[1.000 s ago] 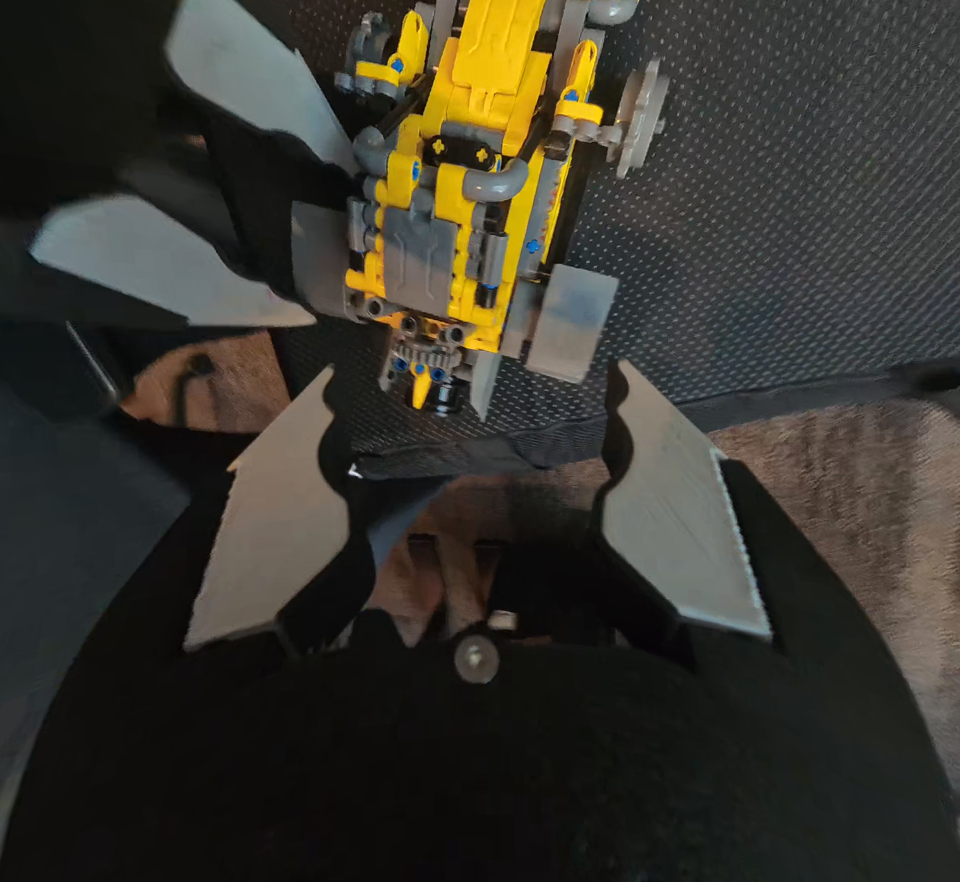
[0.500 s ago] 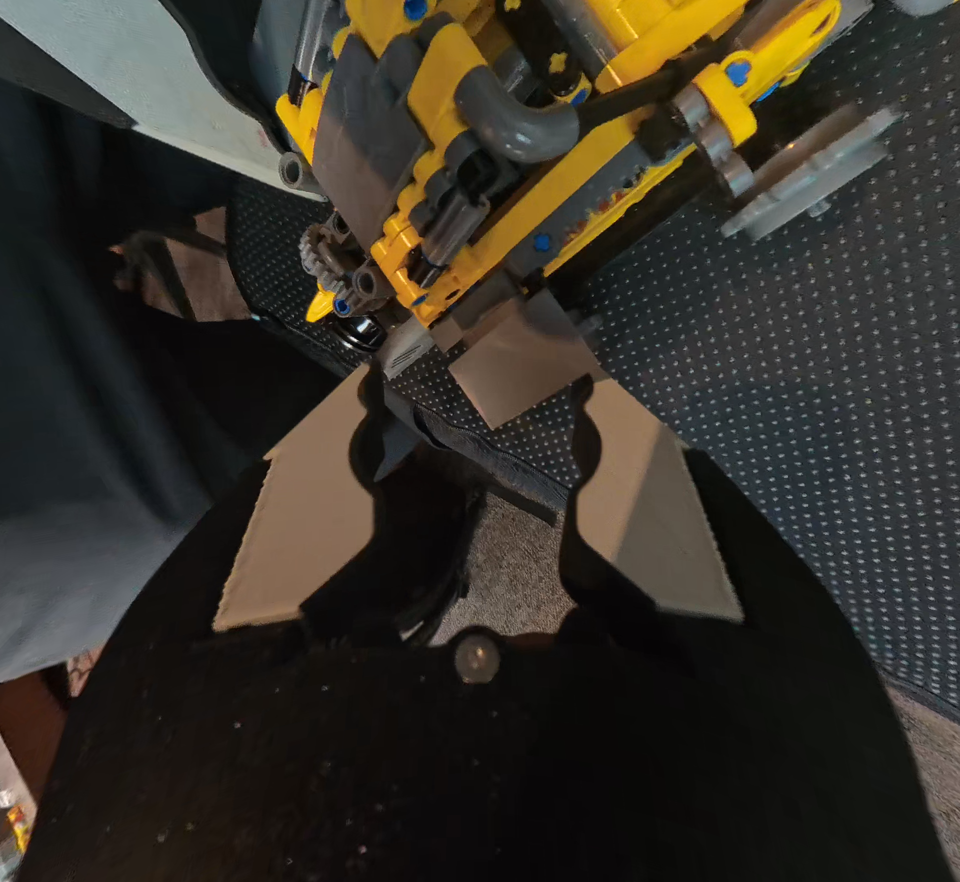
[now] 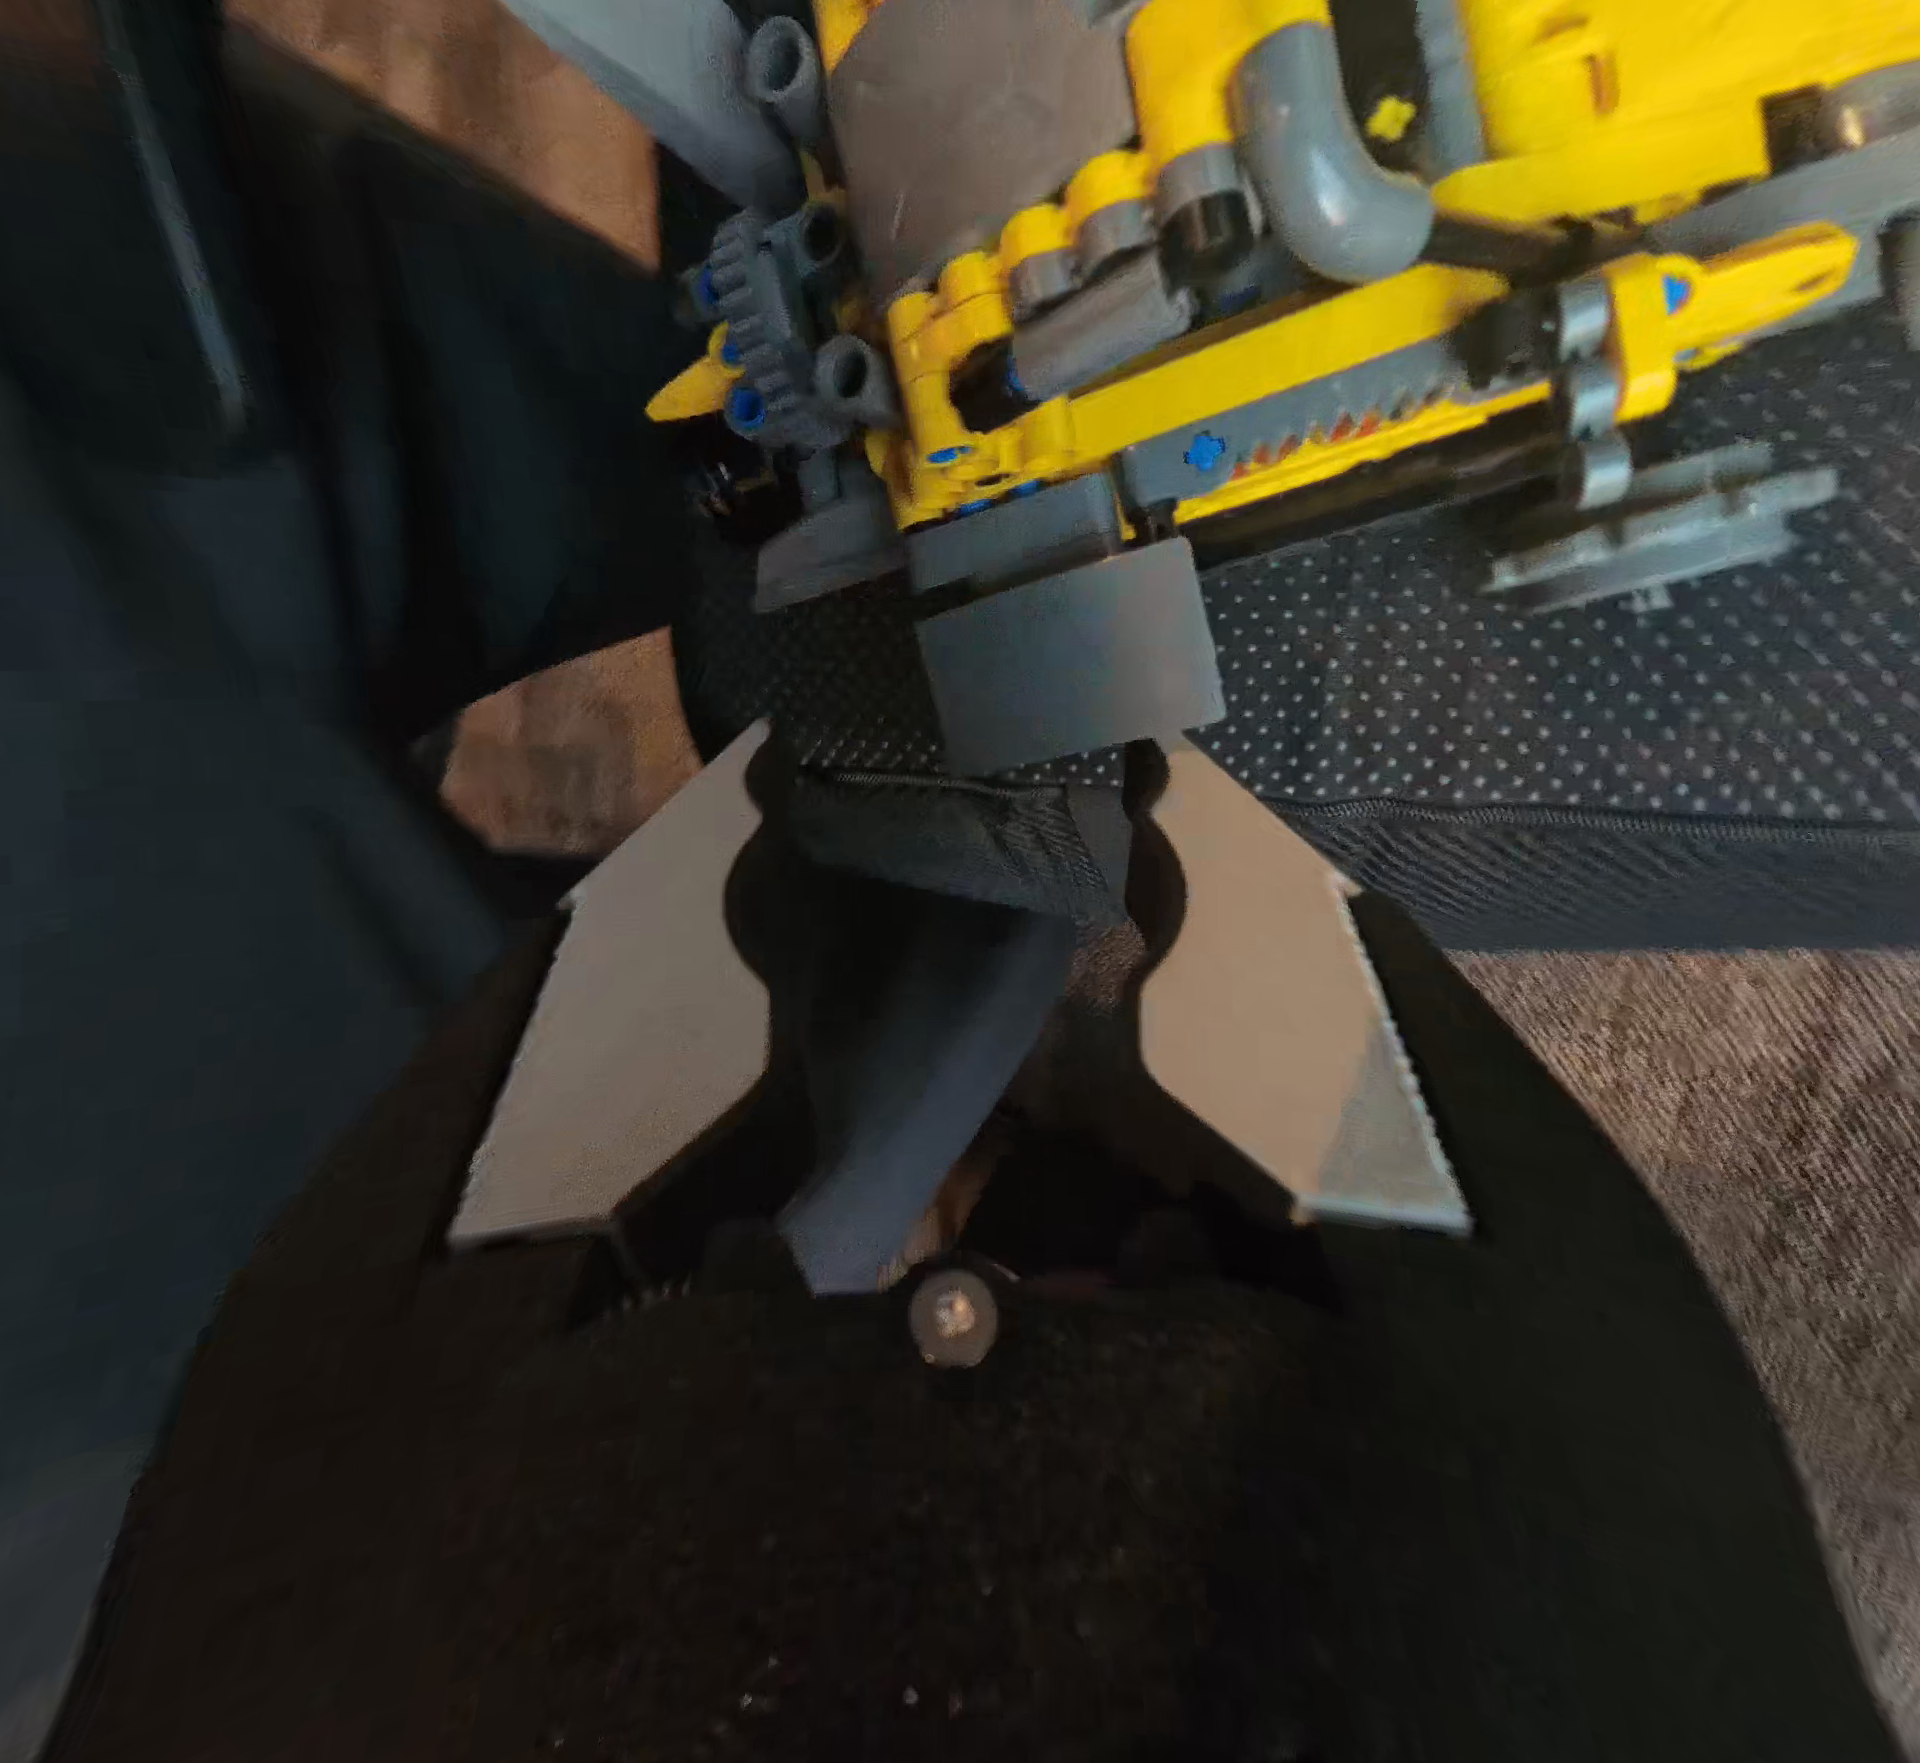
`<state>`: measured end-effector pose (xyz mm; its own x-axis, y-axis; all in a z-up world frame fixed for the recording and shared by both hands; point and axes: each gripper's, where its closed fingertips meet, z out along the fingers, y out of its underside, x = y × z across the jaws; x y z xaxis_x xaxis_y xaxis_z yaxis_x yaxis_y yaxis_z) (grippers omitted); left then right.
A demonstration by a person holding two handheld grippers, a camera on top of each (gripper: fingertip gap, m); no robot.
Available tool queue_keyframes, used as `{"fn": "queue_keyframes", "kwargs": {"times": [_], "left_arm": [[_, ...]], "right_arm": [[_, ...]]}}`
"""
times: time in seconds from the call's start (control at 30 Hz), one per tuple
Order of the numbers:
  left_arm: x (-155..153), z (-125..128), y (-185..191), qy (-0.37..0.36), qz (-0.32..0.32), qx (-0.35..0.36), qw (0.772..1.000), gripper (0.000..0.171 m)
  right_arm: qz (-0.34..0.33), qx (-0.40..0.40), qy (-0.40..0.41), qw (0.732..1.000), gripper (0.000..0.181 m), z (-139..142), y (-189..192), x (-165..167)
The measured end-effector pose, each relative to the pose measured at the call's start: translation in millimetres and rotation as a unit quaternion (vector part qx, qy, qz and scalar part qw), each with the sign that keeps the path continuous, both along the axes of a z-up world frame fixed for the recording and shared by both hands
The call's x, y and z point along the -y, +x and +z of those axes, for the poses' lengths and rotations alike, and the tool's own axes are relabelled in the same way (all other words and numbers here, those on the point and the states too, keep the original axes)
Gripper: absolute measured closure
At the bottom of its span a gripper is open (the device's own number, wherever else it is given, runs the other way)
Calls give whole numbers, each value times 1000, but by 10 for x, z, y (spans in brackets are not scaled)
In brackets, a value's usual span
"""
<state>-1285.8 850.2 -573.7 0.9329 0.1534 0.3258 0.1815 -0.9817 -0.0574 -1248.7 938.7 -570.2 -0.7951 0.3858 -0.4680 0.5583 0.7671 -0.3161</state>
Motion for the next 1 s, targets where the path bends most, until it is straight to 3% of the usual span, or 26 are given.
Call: {"fn": "queue_keyframes", "kwargs": {"times": [0.2, 0.43, 1.0], "left_arm": [[40, -63, -19, 6, -15, 9, 1000, 121], [-14, -71, -154, 15, -15, -9, 1000, 122], [-265, -281, -1293, 3, -32, -33, 999, 115]], "right_arm": [[-120, -51, 70, 989, 118, -172, -229, -20], [-95, -36, 65, 993, 128, -210, -326, -16], [-133, -35, 60, 989, 123, -425, -1414, -249]]}}
